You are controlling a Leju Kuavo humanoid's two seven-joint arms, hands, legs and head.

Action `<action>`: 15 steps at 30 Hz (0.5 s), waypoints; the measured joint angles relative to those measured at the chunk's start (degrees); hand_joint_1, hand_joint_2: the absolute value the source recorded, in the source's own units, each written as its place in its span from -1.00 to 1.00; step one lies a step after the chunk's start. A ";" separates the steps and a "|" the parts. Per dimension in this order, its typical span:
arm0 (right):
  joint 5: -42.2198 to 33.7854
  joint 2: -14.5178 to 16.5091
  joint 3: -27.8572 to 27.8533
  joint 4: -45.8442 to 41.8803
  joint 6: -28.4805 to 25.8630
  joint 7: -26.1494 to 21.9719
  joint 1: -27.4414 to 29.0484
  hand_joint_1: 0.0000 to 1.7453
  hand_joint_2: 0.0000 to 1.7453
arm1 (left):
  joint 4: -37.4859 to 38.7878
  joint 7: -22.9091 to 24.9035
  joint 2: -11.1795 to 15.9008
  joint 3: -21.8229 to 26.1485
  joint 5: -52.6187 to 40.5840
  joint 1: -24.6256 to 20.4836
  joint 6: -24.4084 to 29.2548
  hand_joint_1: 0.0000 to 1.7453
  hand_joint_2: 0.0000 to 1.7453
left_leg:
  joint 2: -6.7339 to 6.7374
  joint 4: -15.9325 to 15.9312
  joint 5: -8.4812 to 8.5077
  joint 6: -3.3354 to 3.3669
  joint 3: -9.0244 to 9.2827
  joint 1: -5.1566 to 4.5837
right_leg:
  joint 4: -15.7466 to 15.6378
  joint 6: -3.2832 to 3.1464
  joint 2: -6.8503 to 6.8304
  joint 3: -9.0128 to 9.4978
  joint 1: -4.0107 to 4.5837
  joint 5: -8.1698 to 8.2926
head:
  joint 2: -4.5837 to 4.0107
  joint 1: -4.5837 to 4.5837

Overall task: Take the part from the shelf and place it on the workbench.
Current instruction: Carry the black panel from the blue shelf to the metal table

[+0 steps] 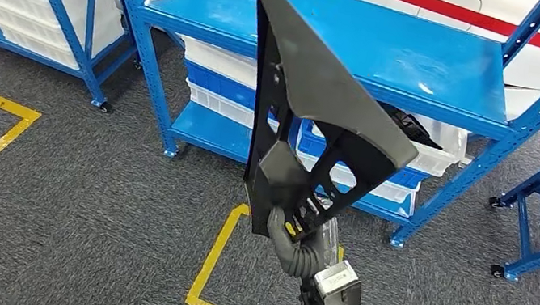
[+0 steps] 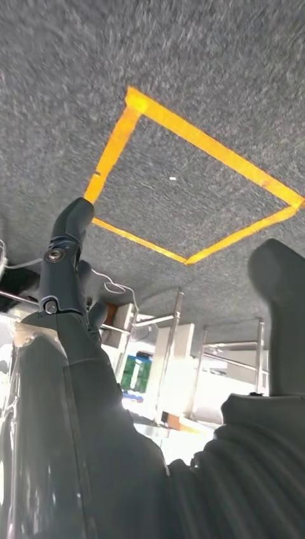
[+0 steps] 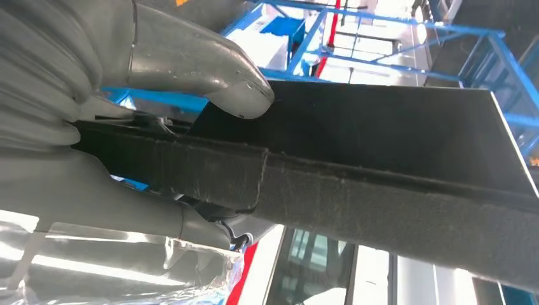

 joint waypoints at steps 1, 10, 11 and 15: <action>0.25 -0.20 0.00 -0.07 0.20 -0.25 0.64 1.00 1.00 | 0.04 0.01 -0.15 -0.51 -1.02 0.16 -0.04 -1.00 1.00 | 0.85 -3.58 1.87 0.13 2.09 -0.01 | 0.01 0.06 -0.50 0.04 0.10 -0.05 | 0.00 -0.01; 1.30 -3.19 -0.06 -2.28 0.48 -0.83 5.85 1.00 1.00 | 0.52 -0.01 -2.47 -4.65 -3.61 0.84 -0.84 -1.00 1.00 | -4.12 -12.93 5.82 1.63 5.28 -0.22 | 1.23 3.78 4.88 -0.26 -1.51 -1.44 | 0.00 0.85; 1.31 -3.19 -0.05 -2.32 0.50 -0.83 5.88 1.00 1.00 | 0.52 -0.01 -2.47 -4.65 -3.73 0.93 -0.91 -1.00 1.00 | -4.46 -12.95 6.00 1.25 5.09 -0.21 | 1.23 3.40 4.66 -0.28 -1.30 -1.28 | 0.00 0.79; 1.49 -3.03 -0.13 -2.73 1.08 -0.61 6.12 1.00 1.00 | 0.57 -0.01 -2.49 -5.27 -5.27 1.16 -2.84 -1.00 1.00 | -2.23 -9.23 3.64 0.52 3.23 0.24 | 1.18 1.82 2.96 -0.21 -1.28 -0.71 | 0.00 0.51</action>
